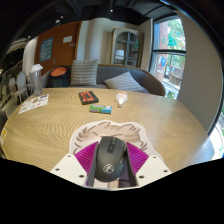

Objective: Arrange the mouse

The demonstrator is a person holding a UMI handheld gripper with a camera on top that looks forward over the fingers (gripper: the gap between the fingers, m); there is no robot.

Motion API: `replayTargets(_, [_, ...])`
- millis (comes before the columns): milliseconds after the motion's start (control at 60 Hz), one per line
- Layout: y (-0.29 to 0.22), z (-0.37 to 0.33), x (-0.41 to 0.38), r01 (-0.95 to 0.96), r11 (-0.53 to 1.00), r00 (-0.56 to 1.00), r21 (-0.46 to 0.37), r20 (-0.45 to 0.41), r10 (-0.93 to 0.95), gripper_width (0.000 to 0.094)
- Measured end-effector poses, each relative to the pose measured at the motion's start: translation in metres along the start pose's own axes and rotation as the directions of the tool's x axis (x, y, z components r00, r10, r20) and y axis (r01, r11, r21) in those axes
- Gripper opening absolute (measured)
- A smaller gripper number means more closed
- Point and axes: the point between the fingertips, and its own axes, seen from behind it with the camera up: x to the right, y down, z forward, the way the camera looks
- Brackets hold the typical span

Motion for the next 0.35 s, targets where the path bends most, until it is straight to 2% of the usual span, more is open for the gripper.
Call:
replayTargets(33, [0.0,-0.002,-0.001,-0.014,1.0,1.0,0.006,0.012,0.014,0.0537])
replayTargets(117, [-0.012,-0.018,0.005,-0.019,0.996,1.0,0.087,0.018,0.017,0.0787])
replayTargets(150, [-0.012,-0.031,0.009,-0.005,0.994,1.0,0.107,0.013,0.004,0.0856])
replayTargets(233, [-0.01,-0.067,0.014,0.005,0.989,1.0,0.149,0.016,-0.008,0.0865])
replayTargets(350, [0.011,-0.121,0.009,-0.034,0.982,0.994,0.186,0.105,0.015,0.0862])
